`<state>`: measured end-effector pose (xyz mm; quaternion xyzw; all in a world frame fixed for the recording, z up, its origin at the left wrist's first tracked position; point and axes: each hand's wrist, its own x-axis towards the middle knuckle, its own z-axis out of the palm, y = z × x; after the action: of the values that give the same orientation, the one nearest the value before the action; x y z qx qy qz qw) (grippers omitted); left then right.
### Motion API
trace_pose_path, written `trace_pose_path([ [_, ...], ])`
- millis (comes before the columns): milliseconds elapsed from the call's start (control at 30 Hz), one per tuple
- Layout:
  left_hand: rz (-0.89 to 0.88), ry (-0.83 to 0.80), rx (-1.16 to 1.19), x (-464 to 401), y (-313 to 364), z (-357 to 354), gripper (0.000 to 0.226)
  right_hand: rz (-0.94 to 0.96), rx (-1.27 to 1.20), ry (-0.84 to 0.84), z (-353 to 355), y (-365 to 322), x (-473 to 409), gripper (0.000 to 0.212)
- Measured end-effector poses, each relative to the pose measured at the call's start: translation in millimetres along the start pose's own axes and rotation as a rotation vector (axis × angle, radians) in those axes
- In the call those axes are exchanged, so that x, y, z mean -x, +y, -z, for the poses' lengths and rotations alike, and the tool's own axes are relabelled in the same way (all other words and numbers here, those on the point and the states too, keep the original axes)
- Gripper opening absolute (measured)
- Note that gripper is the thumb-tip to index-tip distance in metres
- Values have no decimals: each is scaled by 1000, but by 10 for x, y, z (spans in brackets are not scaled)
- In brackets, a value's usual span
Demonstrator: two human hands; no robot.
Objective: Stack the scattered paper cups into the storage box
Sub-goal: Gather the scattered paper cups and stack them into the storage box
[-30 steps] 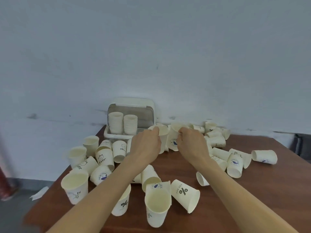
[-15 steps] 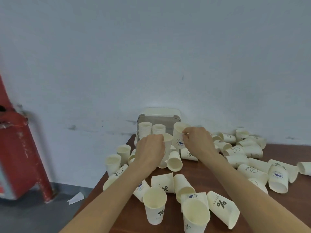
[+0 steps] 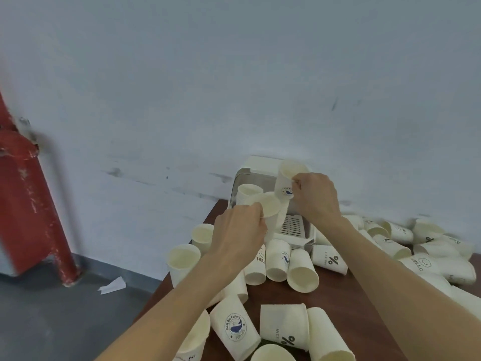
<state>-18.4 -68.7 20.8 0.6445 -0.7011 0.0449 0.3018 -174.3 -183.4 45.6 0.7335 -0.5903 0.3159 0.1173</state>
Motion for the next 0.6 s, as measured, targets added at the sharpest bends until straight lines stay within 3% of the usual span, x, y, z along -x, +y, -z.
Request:
trace_pose_path([
  [200,12,8,7,-267,-213,-50,21,71,8,30,-366,-12,-253,27],
  [600,40,133,92,-748,-471,-153,18,133,189,-225,-539,14,-239,11],
])
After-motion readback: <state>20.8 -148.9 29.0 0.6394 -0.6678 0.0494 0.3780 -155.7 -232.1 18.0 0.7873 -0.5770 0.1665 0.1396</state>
